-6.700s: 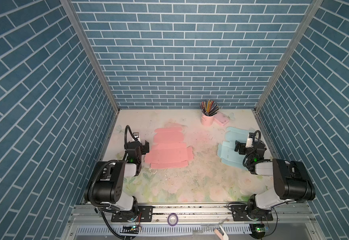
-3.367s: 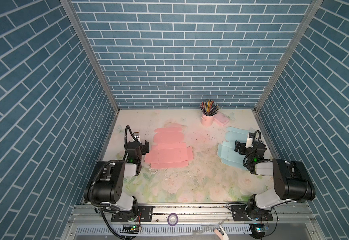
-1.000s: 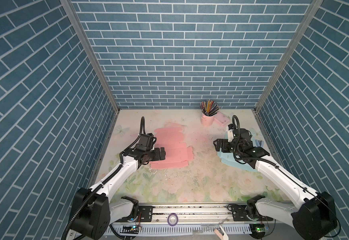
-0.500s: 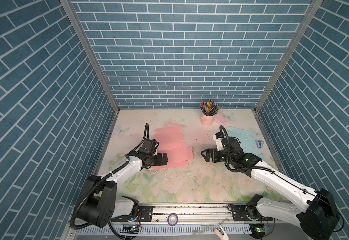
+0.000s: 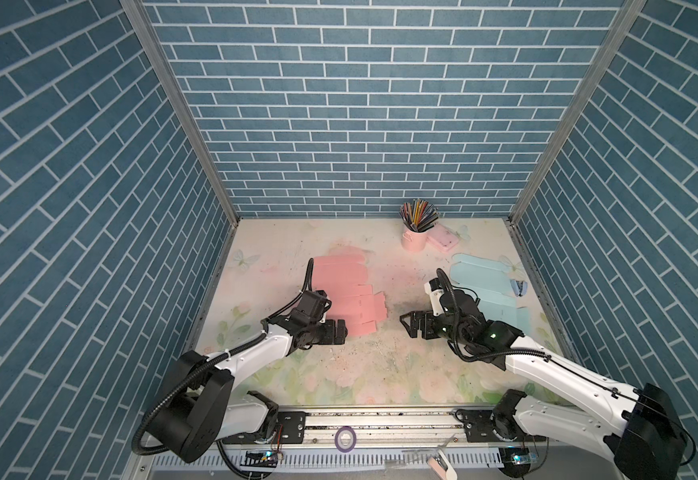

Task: Fold the paper box

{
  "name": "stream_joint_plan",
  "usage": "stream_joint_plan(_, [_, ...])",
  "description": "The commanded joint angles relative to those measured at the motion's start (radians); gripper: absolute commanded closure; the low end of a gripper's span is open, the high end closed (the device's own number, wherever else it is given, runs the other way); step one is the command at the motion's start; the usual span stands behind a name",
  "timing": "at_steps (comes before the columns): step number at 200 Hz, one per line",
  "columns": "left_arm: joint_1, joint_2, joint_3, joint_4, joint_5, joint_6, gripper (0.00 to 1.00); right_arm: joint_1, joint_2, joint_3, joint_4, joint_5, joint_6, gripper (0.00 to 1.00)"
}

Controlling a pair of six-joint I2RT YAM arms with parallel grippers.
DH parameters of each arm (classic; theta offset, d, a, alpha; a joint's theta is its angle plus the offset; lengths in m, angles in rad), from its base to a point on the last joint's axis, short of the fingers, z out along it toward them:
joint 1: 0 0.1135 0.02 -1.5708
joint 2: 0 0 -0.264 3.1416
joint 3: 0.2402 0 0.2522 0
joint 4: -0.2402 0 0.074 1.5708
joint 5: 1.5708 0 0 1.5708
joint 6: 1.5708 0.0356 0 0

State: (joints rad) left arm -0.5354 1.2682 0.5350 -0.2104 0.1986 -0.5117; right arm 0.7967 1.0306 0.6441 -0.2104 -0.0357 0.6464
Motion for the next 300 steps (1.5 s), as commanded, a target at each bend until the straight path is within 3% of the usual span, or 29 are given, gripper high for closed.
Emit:
stream_joint_plan(1, [-0.085, -0.029, -0.042, 0.035, -0.041, -0.127, 0.01, 0.001, -0.01, 0.025, -0.053, 0.036, -0.016, 0.02])
stream_joint_plan(35, [-0.261, -0.014, -0.037, 0.115, -0.101, -0.258, 0.01, -0.01, -0.044, 0.005, -0.066, 0.057, -0.008, 0.02])
stream_joint_plan(56, [-0.346, 0.033, 0.023, 0.146, -0.095, -0.274, 0.01, -0.029, -0.09, -0.024, -0.067, 0.062, 0.008, 0.02])
stream_joint_plan(91, [-0.384, 0.053, 0.137, 0.125, 0.066, -0.21, 0.01, -0.068, -0.159, -0.076, -0.072, 0.054, 0.023, 0.03])
stream_joint_plan(108, [-0.384, 0.005, 0.196, 0.017, 0.072, -0.155, 0.01, -0.087, -0.173, -0.089, -0.072, 0.04, 0.028, 0.04])
stream_joint_plan(123, [-0.345, -0.034, 0.253, -0.101, 0.058, -0.067, 0.01, -0.092, -0.179, -0.102, -0.052, 0.031, 0.038, 0.04])
stream_joint_plan(147, [-0.138, -0.018, 0.29, -0.143, 0.157, 0.024, 0.01, -0.092, -0.164, -0.118, -0.011, 0.01, 0.047, 0.06])
stream_joint_plan(178, [0.054, 0.096, 0.357, -0.176, 0.116, 0.13, 0.01, -0.093, -0.155, -0.137, 0.027, -0.019, 0.07, 0.07])
stream_joint_plan(229, [0.125, 0.227, 0.307, -0.132, 0.065, 0.171, 0.01, -0.09, -0.174, -0.114, 0.002, -0.018, 0.049, 0.08])
stream_joint_plan(300, [0.107, 0.2, 0.167, -0.043, 0.076, 0.114, 0.01, -0.091, -0.161, -0.069, -0.034, -0.013, 0.008, 0.09])
